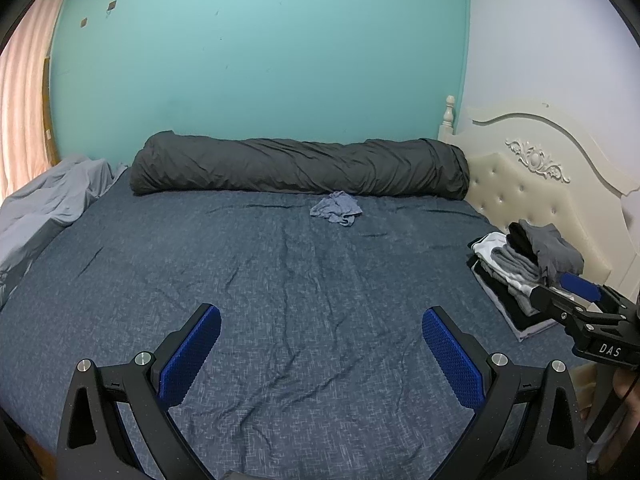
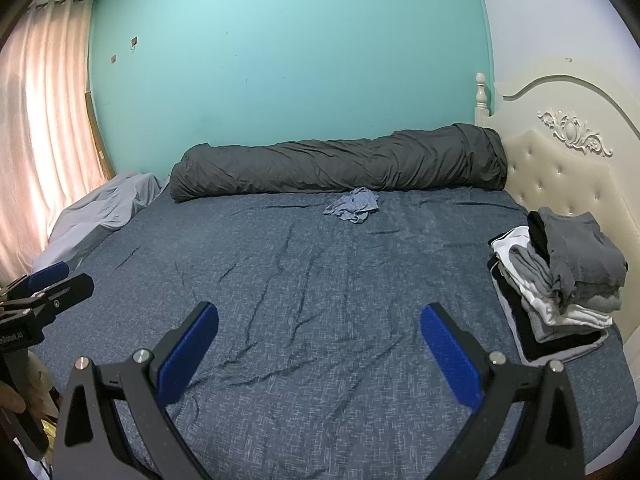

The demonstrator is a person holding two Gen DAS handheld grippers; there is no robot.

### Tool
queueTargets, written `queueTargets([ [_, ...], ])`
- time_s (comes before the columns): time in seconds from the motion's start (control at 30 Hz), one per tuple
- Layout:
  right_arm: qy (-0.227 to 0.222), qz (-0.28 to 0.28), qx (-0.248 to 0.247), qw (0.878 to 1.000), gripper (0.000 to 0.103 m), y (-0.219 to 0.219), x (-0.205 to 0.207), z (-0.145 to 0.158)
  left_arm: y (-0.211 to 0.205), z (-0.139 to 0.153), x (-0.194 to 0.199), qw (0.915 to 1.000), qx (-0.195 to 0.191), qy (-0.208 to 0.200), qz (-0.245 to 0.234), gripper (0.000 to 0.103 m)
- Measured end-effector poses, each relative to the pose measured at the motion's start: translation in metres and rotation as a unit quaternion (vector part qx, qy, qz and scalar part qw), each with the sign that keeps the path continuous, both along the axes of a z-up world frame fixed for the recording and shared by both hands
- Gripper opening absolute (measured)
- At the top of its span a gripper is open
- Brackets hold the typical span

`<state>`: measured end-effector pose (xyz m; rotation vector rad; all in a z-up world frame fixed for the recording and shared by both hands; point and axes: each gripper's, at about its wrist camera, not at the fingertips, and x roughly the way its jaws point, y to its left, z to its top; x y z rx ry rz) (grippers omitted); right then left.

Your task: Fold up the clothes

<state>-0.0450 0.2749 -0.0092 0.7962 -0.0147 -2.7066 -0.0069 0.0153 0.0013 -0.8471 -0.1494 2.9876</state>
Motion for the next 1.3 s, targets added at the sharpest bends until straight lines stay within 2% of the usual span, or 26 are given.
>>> queueTargets([
  [0.93,-0.006,0.0,0.002,1.0,0.102,0.003,-0.011,-0.007,-0.002,-0.005,-0.012,1.0,0.005,-0.004,0.003,0.103],
  [1.1,-0.013,-0.001,0.003,1.0,0.102,0.005,-0.023,-0.016,-0.003,-0.016,-0.027,0.9999,0.007,-0.011,0.01,0.103],
  [1.3,-0.035,-0.004,0.003,0.999,0.102,0.009,-0.06,-0.04,-0.006,-0.037,-0.058,0.9994,0.001,-0.024,0.025,0.103],
])
